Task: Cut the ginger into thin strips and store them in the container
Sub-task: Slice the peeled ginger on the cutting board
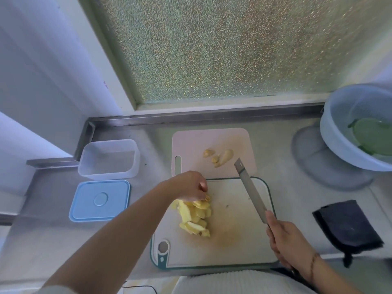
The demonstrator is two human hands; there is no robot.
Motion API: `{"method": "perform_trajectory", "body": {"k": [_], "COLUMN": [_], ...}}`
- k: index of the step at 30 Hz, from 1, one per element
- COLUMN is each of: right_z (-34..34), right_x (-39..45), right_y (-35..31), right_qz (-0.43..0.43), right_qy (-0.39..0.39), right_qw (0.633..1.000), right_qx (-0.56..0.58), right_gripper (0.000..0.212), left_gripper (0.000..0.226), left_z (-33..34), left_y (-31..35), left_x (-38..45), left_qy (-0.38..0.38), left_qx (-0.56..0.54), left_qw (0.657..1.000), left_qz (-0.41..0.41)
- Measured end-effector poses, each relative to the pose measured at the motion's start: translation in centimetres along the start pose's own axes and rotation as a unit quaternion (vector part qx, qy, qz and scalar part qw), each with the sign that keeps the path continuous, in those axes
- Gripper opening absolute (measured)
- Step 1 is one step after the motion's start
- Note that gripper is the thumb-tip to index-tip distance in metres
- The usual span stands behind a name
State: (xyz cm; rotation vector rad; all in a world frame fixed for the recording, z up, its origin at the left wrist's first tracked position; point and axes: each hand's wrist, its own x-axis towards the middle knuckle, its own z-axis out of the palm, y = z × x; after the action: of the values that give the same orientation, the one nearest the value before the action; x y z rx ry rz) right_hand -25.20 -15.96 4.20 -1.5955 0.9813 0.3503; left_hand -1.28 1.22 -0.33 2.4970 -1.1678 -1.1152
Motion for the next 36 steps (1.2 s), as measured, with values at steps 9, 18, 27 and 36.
{"method": "perform_trajectory", "body": {"k": [9, 18, 27, 36], "right_z": [0.1, 0.2, -0.1, -1.6], "right_x": [-0.1, -0.1, 0.2, 1.3], "right_y": [-0.1, 0.1, 0.4, 1.4], "right_qz": [-0.015, -0.024, -0.028, -0.040], "right_qy": [-0.007, -0.013, -0.021, -0.024], "right_qw": [1.000, 0.999, 0.999, 0.999], "right_qx": [-0.006, -0.026, -0.028, -0.026], "right_gripper": [0.054, 0.053, 0.052, 0.056], "left_gripper": [0.025, 0.029, 0.025, 0.018], "left_z": [-1.7, -0.3, 0.3, 4.7], "left_y": [3.0, 4.2, 3.4, 3.7], "left_x": [2.0, 2.0, 0.9, -0.7], "left_qy": [-0.072, -0.052, 0.011, 0.338], "left_qx": [0.099, 0.117, 0.170, 0.089], "left_qw": [0.990, 0.984, 0.982, 0.923], "left_qz": [-0.065, -0.122, -0.088, 0.161]}}
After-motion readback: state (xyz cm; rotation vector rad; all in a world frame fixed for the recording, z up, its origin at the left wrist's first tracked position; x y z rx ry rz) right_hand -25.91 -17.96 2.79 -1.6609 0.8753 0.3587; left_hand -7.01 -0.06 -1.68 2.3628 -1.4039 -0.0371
